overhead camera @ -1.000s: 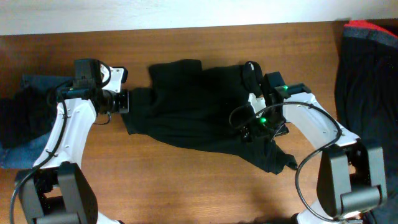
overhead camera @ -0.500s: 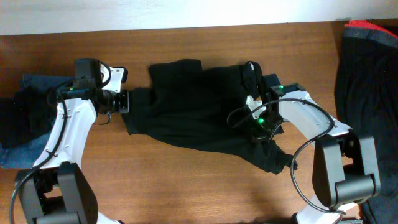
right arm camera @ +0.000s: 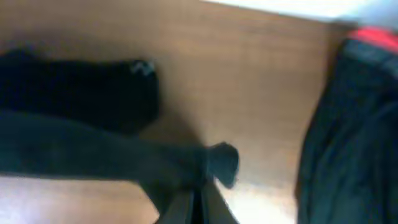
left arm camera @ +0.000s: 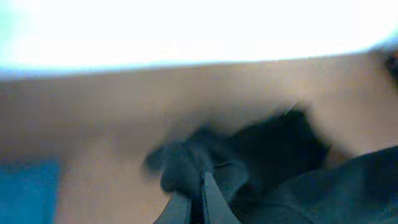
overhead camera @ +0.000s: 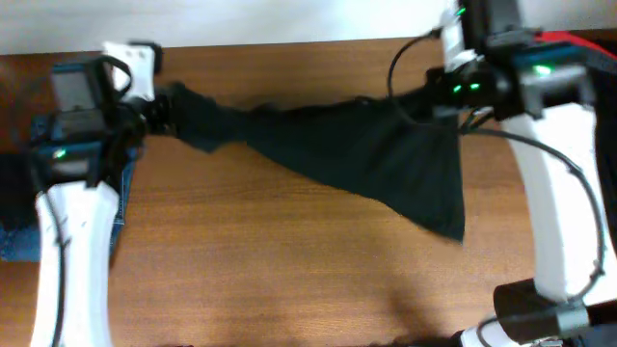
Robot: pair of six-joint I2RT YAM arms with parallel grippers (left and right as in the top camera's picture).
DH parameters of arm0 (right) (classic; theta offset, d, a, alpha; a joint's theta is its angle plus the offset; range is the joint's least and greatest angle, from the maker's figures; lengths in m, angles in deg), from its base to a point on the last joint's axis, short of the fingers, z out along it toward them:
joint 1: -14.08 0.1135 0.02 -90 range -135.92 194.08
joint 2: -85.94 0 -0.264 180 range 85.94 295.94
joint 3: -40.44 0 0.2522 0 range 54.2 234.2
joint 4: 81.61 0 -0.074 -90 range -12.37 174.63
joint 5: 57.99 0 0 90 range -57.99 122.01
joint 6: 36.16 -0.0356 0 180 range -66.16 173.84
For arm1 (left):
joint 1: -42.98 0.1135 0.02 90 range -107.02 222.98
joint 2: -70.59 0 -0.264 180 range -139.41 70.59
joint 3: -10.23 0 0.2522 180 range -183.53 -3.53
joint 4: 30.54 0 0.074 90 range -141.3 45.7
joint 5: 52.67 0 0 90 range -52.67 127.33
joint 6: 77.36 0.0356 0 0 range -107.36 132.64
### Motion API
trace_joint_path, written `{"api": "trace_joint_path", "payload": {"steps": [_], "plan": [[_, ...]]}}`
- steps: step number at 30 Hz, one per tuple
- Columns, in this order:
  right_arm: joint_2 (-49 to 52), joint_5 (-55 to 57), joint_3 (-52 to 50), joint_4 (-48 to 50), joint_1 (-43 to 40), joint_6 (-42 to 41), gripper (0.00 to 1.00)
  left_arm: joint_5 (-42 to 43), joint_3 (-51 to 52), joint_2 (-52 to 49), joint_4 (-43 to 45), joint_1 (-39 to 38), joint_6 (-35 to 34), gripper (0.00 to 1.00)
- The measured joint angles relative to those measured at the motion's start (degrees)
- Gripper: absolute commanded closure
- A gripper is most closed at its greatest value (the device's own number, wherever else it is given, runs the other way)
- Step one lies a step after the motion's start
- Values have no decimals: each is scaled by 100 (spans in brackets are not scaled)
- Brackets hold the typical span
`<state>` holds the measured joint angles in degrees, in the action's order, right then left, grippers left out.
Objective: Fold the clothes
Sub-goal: 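Lift the t-shirt with both grippers and shake it out above the table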
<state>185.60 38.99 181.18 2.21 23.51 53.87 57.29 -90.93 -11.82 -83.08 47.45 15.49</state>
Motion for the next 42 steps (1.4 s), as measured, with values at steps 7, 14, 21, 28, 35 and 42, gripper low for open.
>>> {"api": "trace_joint_path", "payload": {"steps": [7, 14, 21, 28, 35, 42], "plan": [[-31, 118, 1805, -935, -238, -9, 96, 7, -1019, 863, 59, 0, -15, 100], [-391, 116, 2304, -1110, -238, -11, 96, 20, -1187, 1598, -13, 0, -15, 99], [-1088, 92, 2330, -1163, -238, -15, 96, 22, -1187, 2107, -225, 0, -17, 99], [-1250, 92, 2380, -1198, -238, -26, 96, 44, -1220, 2293, -372, 0, -234, 100], [232, 92, 2343, -1110, -238, 0, 96, 66, -1276, 1038, -330, 0, -380, 100], [2452, 48, 2223, 876, -275, 177, 96, 138, -1261, -1556, 1805, -22, -516, 100]]}}
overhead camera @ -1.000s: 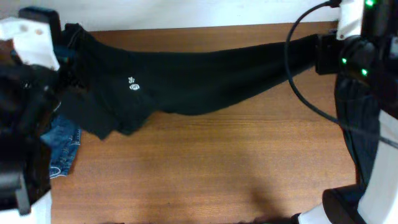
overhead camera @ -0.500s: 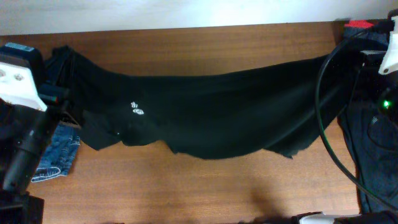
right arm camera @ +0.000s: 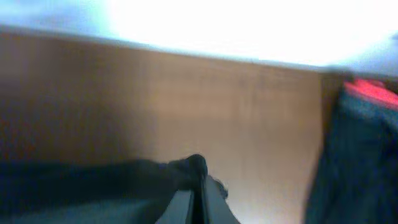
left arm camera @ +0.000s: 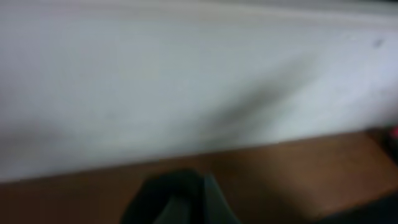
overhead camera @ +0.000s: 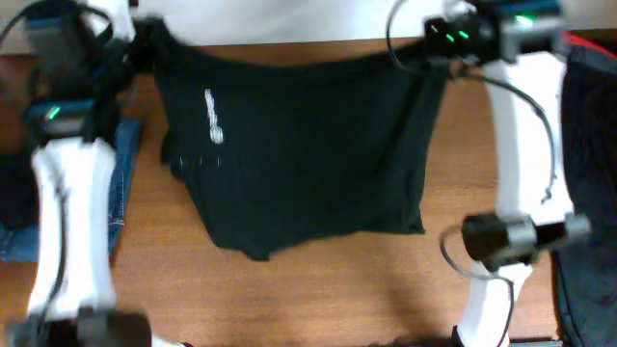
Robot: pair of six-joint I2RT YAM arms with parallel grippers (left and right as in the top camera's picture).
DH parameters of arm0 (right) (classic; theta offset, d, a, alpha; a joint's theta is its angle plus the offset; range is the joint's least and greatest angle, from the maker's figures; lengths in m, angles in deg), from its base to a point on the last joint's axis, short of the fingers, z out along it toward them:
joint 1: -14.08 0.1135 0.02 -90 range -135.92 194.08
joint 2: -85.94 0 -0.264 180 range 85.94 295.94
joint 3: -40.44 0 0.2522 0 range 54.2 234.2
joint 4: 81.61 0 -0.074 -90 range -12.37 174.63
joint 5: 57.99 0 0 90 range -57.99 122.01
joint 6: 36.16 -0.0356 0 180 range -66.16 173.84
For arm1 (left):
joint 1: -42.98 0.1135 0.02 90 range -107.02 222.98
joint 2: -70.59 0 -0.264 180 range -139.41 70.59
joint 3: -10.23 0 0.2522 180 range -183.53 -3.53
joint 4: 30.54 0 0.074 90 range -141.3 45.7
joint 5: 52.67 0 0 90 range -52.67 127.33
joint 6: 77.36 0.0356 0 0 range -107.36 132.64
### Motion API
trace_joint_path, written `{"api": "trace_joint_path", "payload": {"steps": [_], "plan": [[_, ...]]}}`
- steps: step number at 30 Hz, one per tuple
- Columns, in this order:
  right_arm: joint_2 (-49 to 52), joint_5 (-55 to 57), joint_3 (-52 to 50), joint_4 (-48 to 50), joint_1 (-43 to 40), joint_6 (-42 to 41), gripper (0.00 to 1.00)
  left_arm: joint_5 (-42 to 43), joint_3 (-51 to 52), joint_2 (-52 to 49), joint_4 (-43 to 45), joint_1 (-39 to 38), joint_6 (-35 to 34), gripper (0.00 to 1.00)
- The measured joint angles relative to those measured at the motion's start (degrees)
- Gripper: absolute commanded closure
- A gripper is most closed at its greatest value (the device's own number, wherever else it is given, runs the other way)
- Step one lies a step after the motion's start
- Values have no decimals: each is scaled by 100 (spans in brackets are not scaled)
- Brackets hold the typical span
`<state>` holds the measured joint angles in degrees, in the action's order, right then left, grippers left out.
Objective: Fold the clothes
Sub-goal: 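Lift the t-shirt with both grippers and shake it out above the table, then lower the t-shirt flat onto the table center with both grippers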
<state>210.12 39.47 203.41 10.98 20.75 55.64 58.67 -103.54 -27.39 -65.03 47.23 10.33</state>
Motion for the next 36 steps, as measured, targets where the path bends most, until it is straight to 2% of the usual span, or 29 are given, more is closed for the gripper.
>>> {"api": "trace_joint_path", "payload": {"steps": [3, 4, 7, 10, 13, 15, 17, 18, 23, 28, 32, 36], "plan": [[376, -46, -55, 844, -63, 20, 96, 256, -9, -894, 1644, -24, -345, 100], [409, -70, -50, 1097, -103, 20, 96, 339, -48, -1102, 1921, -37, -511, 100], [334, -90, 420, 1088, -201, 20, 96, 560, -481, -1220, 1694, -59, -745, 100], [42, -85, 839, 498, -319, 15, 96, 887, -1488, -1049, 511, -59, -785, 100], [-240, -83, 957, -796, -365, 17, 96, 1038, -1703, -605, -879, -61, -767, 100], [-243, -85, 927, -1482, -365, 15, 96, 1091, -1790, -385, -2275, -81, -678, 100], [-225, -87, 756, -2168, -365, 13, 96, 1086, -1788, -337, -3311, -114, -564, 100], [-214, -92, 673, -2323, -365, 17, 96, 1014, -1764, -352, -3963, -131, -470, 100], [-210, -195, -52, -2334, -365, 15, 96, 74, -1696, -616, -5775, -317, -264, 100], [-208, -262, -1351, -2337, -365, 17, 96, -837, -1502, -892, -6253, -442, -177, 100], [-197, -280, -2332, -2337, -365, -22, 96, -1062, -1145, -1019, -6245, -446, -175, 100], [-199, -457, -2826, -2330, -365, -52, 96, -1137, -750, -1064, -6258, -446, -175, 100]]}}
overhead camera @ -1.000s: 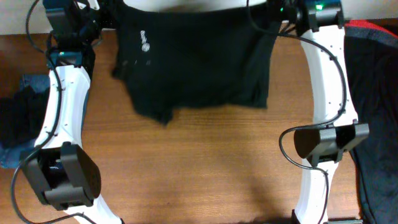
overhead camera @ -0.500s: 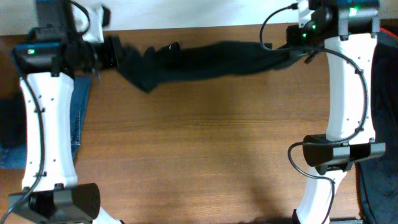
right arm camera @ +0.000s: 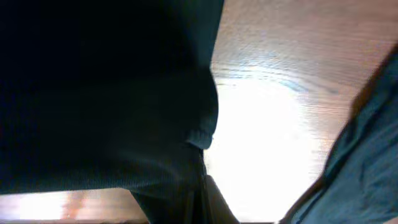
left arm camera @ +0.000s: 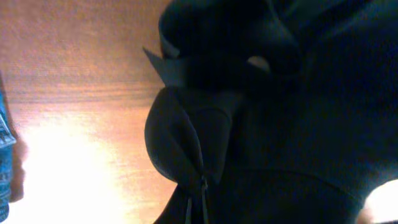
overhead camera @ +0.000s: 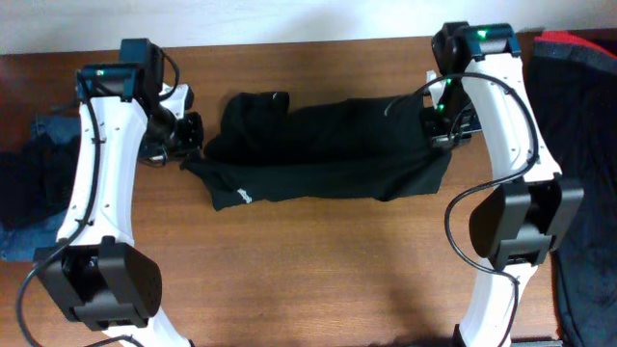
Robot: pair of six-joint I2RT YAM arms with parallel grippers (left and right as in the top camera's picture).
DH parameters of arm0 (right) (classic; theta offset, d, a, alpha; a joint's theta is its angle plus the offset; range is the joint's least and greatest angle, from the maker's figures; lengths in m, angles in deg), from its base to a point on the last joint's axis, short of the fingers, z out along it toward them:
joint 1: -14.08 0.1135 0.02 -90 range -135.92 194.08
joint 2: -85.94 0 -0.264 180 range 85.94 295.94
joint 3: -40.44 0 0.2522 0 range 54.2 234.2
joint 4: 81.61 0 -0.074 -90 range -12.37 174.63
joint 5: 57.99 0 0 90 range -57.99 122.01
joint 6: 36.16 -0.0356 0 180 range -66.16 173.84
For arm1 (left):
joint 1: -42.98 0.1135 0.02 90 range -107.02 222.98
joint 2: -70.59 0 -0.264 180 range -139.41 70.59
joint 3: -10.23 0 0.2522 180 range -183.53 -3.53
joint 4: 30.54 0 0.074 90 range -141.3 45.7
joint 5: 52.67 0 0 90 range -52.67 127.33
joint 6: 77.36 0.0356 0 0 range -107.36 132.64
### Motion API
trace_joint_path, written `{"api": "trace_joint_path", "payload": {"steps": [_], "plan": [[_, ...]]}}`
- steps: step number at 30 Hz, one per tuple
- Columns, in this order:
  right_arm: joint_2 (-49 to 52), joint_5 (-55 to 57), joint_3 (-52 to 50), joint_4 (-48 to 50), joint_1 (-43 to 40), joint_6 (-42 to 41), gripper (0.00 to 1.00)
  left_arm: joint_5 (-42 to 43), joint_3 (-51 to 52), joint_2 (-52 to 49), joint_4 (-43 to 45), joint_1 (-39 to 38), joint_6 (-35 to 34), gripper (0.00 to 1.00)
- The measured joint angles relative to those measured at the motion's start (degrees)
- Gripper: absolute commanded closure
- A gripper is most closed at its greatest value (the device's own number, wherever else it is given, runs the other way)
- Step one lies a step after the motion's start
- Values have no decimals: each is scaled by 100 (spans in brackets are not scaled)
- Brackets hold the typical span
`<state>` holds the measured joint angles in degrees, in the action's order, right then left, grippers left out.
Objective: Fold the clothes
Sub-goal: 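Lower the t-shirt flat onto the table center with both grippers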
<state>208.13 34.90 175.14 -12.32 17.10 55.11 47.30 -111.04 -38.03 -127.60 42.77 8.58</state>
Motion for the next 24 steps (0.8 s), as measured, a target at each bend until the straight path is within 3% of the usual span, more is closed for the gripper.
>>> {"api": "trace_joint_path", "payload": {"steps": [16, 24], "plan": [[-1690, -542, -2876, -15, 0, -37, 96, 116, 1235, 0, -841, -796, 20, 100], [-1878, -802, -4133, 826, 0, -188, 95, 129, 2564, -4, -743, -942, 17, 100]]}}
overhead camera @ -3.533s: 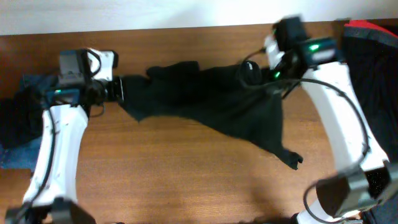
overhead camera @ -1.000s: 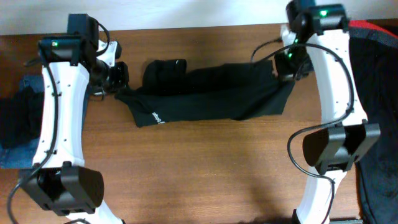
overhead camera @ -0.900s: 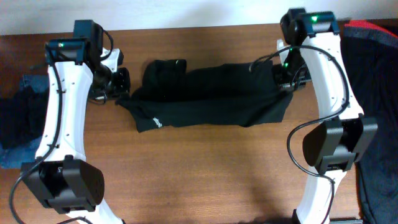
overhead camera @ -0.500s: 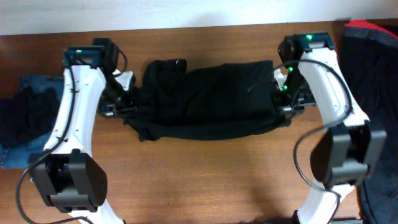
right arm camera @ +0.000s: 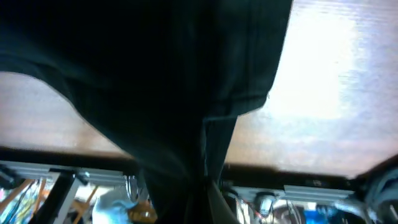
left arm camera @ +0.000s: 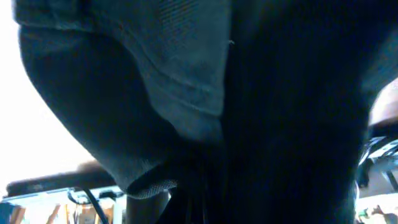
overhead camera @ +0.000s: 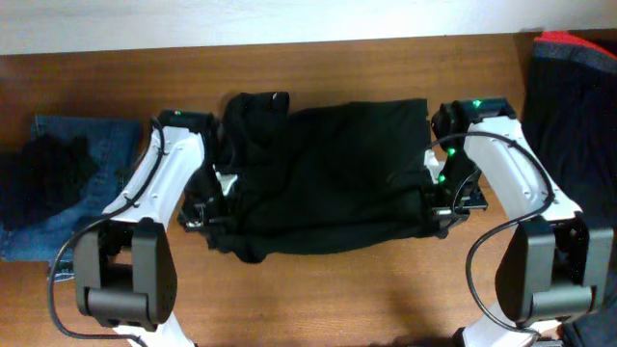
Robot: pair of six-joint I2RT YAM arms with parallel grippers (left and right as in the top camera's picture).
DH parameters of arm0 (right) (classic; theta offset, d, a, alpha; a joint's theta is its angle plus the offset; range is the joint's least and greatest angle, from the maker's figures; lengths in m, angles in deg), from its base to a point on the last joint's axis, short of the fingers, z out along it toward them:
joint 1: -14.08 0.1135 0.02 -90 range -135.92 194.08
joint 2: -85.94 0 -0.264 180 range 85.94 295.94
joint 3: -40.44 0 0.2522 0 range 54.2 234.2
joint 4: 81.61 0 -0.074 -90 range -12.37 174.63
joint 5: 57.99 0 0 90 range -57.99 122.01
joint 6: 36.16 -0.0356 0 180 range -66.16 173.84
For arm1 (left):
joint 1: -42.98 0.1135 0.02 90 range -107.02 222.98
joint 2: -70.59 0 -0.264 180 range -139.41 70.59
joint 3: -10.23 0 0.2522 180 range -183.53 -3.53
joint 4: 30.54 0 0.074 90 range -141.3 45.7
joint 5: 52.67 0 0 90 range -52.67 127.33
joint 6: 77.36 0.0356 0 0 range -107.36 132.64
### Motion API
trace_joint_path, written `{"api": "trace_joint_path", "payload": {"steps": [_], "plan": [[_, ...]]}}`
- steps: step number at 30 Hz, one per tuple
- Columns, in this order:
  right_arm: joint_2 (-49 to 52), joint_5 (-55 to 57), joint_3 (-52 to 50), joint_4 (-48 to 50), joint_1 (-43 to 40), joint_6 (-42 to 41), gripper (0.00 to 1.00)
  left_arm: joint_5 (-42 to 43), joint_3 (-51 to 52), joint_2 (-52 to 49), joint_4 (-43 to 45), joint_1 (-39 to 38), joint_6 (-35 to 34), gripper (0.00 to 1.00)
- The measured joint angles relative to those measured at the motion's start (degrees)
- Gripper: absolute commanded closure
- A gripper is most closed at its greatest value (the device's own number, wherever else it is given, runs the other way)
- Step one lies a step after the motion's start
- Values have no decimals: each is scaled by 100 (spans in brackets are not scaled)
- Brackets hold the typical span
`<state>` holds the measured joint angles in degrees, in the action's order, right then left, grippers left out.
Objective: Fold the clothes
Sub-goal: 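Lower the t-shirt flat onto the table center with both grippers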
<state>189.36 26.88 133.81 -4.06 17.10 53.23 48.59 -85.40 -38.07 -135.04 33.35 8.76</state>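
A black garment point(overhead camera: 328, 173) lies spread across the middle of the wooden table point(overhead camera: 318, 304). Its far edge is bunched near a collar point(overhead camera: 253, 104). At the garment's near left corner my left gripper point(overhead camera: 205, 225) is shut on the cloth. My right gripper point(overhead camera: 435, 214) is shut on its near right corner. Dark cloth point(left arm camera: 261, 106) fills the left wrist view and hides the fingers. In the right wrist view the black cloth point(right arm camera: 161, 74) narrows into the pinch of my right gripper point(right arm camera: 205, 186), over wood.
Blue jeans point(overhead camera: 96, 145) with a dark piece of clothing point(overhead camera: 43, 169) on them lie at the left edge. A dark garment point(overhead camera: 578, 116) with a red part point(overhead camera: 569, 40) lies at the right edge. Bare wood runs along the near side.
Both grippers have moved from the middle of the table toward its near side with the cloth still pinched. The garment now reaches farther toward the near edge and looks wider front to back.
First the black garment hung stretched and bunched between my two shut grippers. Then it was held spread wide at the table's far edge. Then it lay as a narrow band at the far middle. Now its near corners sit closer to me.
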Motion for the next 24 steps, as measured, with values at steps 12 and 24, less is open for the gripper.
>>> {"api": "trace_joint_path", "payload": {"steps": [12, 24], "plan": [[-22, -37, -1058, 634, 0, -203, 48, 247, 1305, 0, -15, 0, 22, 36], [-20, -9, 81, 1150, 0, -249, 53, 256, -754, -22, 538, 0, 22, 40]]}}
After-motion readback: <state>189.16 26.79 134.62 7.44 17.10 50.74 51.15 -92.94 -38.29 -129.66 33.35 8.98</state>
